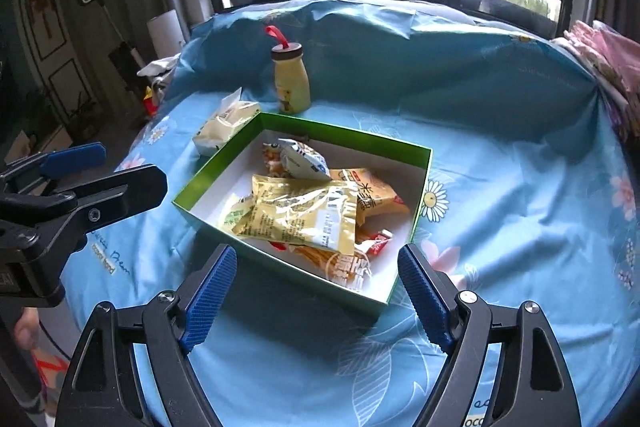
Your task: Organize snacks
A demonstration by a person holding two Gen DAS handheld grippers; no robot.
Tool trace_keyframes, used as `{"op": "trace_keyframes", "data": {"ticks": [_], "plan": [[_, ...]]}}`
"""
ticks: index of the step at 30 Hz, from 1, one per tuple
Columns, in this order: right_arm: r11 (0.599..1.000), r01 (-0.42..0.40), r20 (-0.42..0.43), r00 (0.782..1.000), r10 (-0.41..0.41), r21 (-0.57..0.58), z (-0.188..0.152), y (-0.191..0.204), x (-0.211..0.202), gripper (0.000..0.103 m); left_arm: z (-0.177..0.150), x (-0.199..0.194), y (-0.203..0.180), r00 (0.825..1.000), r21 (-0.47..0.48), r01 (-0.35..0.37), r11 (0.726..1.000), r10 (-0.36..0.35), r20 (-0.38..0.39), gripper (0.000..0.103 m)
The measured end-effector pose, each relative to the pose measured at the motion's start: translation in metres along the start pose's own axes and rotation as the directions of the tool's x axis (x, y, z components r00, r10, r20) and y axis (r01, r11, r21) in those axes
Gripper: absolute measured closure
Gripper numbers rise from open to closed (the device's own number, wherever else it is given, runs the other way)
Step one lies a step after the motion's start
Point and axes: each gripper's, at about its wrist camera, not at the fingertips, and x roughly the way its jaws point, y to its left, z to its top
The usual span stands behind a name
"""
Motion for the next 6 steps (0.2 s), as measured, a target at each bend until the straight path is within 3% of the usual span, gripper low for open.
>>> {"op": "trace_keyframes", "data": {"ticks": [6], "plan": [[1.0, 0.004, 0.003, 1.0, -0.004, 0.006, 0.0055, -0.0005, 0.0011, 0.02, 0.0049, 0.0038, 0.0015, 1.0, -0.013, -0.007, 1.0, 0.007, 0.009, 0.0]]}}
